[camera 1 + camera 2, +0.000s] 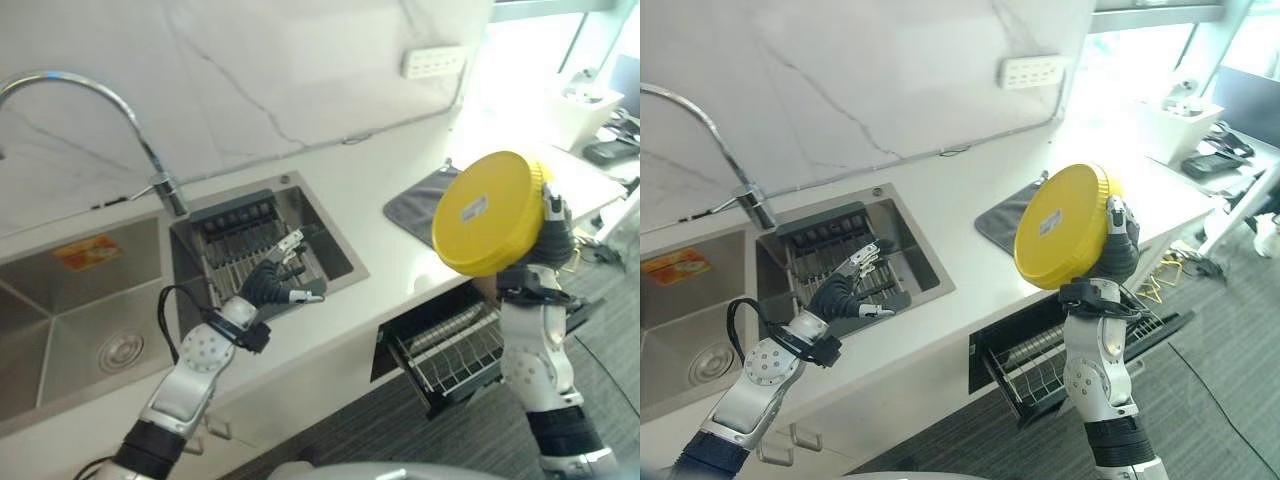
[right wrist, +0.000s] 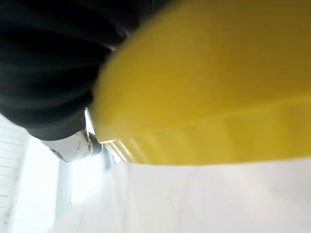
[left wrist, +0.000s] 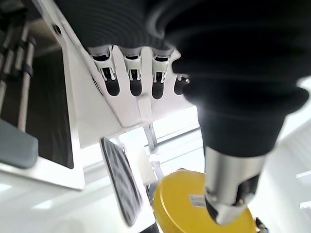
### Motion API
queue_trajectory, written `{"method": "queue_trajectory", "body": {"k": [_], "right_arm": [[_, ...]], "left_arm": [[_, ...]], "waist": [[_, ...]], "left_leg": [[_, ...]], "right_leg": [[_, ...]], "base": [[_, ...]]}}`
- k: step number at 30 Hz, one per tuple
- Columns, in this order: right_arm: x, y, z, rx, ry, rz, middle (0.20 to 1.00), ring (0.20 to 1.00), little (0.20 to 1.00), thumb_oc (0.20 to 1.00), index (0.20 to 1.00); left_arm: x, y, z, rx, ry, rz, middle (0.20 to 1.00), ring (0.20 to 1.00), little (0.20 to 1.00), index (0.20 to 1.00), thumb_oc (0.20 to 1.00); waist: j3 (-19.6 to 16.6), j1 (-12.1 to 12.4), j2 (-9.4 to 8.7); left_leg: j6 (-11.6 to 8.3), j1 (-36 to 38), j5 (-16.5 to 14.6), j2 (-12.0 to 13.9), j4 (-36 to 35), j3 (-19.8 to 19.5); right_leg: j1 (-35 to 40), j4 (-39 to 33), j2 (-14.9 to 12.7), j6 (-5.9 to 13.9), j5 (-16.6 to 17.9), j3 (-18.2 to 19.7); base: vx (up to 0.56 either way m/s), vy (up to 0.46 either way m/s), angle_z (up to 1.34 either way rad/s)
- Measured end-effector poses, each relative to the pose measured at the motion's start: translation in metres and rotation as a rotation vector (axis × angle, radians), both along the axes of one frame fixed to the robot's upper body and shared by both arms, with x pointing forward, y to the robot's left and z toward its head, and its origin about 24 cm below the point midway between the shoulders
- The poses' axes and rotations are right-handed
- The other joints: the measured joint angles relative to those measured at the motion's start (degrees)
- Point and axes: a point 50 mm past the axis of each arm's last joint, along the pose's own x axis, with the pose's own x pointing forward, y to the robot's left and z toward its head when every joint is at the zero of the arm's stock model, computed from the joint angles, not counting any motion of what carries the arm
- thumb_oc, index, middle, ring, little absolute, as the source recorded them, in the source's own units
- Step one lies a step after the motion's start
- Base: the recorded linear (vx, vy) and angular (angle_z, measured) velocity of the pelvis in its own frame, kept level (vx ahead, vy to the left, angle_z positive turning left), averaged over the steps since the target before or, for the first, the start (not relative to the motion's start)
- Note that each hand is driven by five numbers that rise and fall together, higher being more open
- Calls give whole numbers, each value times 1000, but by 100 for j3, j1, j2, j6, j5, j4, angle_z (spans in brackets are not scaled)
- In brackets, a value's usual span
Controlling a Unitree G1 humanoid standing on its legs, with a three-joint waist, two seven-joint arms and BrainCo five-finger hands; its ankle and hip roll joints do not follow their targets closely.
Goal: Place the dishes in the dishwasher.
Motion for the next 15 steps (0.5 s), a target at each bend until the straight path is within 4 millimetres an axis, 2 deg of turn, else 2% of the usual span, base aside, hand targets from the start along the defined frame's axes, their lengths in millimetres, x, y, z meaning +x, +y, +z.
{"method": "queue_trajectory", "body": {"k": [3, 5, 8, 12, 15], "right_arm": [[-7, -6, 2, 7, -24, -18, 200, 200, 200, 200, 200], [-10, -11, 2, 9, -27, -41, 200, 200, 200, 200, 200], [-26, -30, -4, 32, -17, -123, 200, 200, 200, 200, 200], [-26, -31, -7, 59, -16, -106, 200, 200, 200, 200, 200], [-23, -29, -21, 98, 28, -102, 200, 200, 200, 200, 200]], "left_arm": [[0, 0, 0, -4, 0, 8, 1000, 1000, 1000, 1000, 1000], [0, 1, 0, -4, 0, 11, 1000, 1000, 1000, 1000, 1000], [-2, 10, 0, -4, -3, 48, 1000, 1000, 1000, 1000, 1000], [-3, 10, -1, -5, 3, 51, 1000, 1000, 1000, 1000, 1000], [-3, 7, -1, -12, 2, 45, 1000, 1000, 1000, 1000, 1000]], "waist": [[-10, -7, 4], [-22, -99, -5], [-93, -200, -61], [-108, -385, -94], [-132, -402, -107]], "left_leg": [[-23, 35, -39, 43, -2, 206], [-28, 38, -47, 56, -22, 267], [-26, 51, -73, 66, -24, 466], [-26, 177, -121, 75, -6, 663], [-64, 238, -159, 114, -33, 749]], "right_leg": [[-87, -28, 23, -8, 45, 208], [-132, -27, 33, -2, 52, 286], [-236, 3, 62, -37, 115, 485], [-234, -1, 67, -31, 139, 681], [-221, -31, 68, -39, 77, 756]], "base": [[-39, -32, -33], [-42, -45, -23], [-38, -43, -33], [7, -62, -28], [24, -74, -12]]}}
